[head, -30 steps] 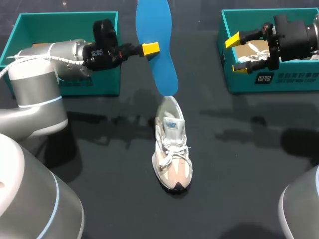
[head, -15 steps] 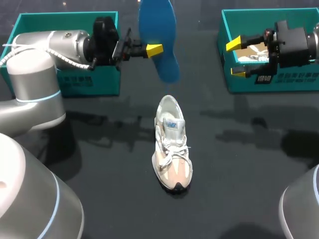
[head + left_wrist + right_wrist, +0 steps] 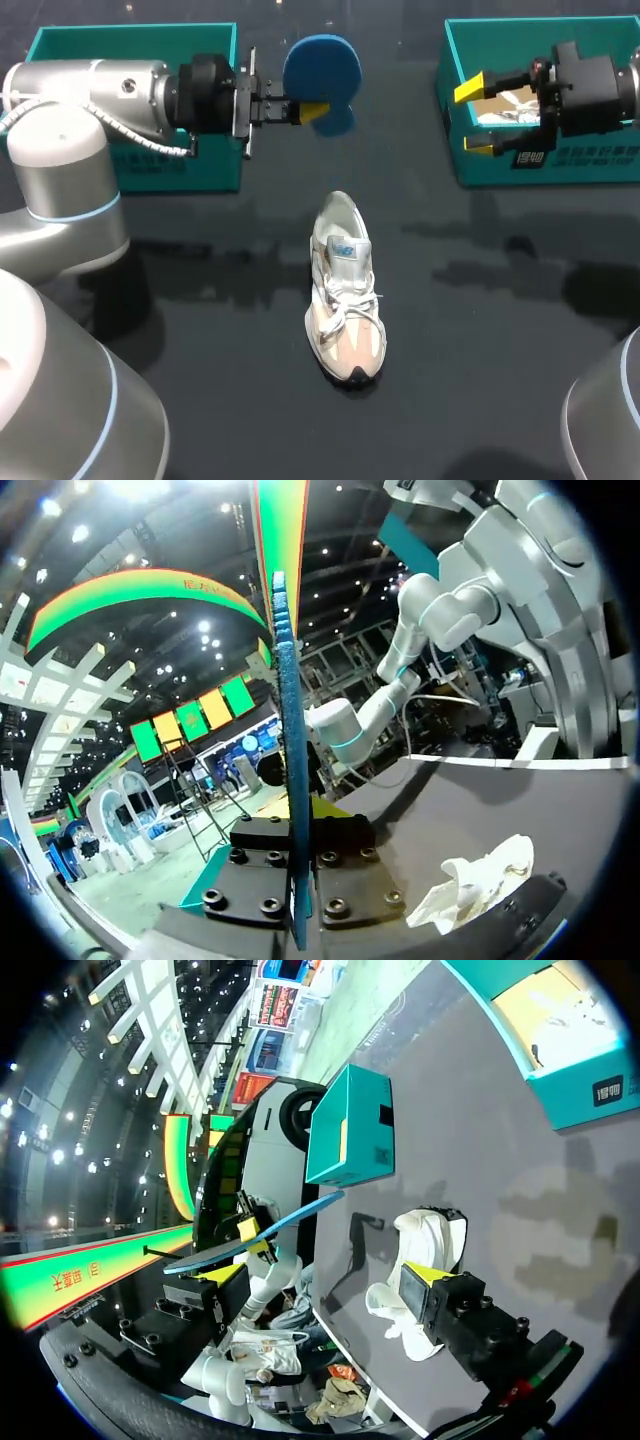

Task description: Take the shoe out of the shoebox, open the shoe tongue, remove and reinsert the insole, then place the shoe into the shoebox

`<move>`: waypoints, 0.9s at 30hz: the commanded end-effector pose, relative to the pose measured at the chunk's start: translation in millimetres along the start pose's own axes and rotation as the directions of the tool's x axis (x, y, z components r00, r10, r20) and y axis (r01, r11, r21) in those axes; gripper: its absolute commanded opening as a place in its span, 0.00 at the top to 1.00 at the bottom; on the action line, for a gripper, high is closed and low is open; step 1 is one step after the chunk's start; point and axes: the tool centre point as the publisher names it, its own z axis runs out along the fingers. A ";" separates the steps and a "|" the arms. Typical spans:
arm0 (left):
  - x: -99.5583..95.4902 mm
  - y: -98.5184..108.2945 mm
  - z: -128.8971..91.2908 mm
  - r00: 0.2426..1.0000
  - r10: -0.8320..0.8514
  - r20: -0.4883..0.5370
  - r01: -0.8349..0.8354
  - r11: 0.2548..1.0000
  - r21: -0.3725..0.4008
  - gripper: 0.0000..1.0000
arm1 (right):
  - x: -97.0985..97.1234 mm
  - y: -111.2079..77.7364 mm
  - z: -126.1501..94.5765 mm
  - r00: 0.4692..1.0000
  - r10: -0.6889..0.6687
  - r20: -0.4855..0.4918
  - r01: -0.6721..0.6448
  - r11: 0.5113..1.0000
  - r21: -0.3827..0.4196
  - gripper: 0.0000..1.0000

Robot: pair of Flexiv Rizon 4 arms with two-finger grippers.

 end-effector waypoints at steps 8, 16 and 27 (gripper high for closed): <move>3.4 -11.8 -8.3 0.974 0.224 0.036 -0.223 0.974 -0.023 1.00 | 0.1 1.1 1.7 1.000 0.001 0.002 -0.001 1.000 0.001 0.00; 9.9 -20.1 -9.1 0.827 0.563 0.002 -0.556 0.818 -0.148 1.00 | 0.1 1.1 1.7 1.000 0.001 0.002 -0.001 1.000 0.001 0.00; 10.4 -22.6 -10.5 0.735 0.678 -0.002 -0.665 0.720 -0.198 1.00 | 0.1 1.1 1.7 1.000 0.001 0.002 -0.001 1.000 0.001 0.00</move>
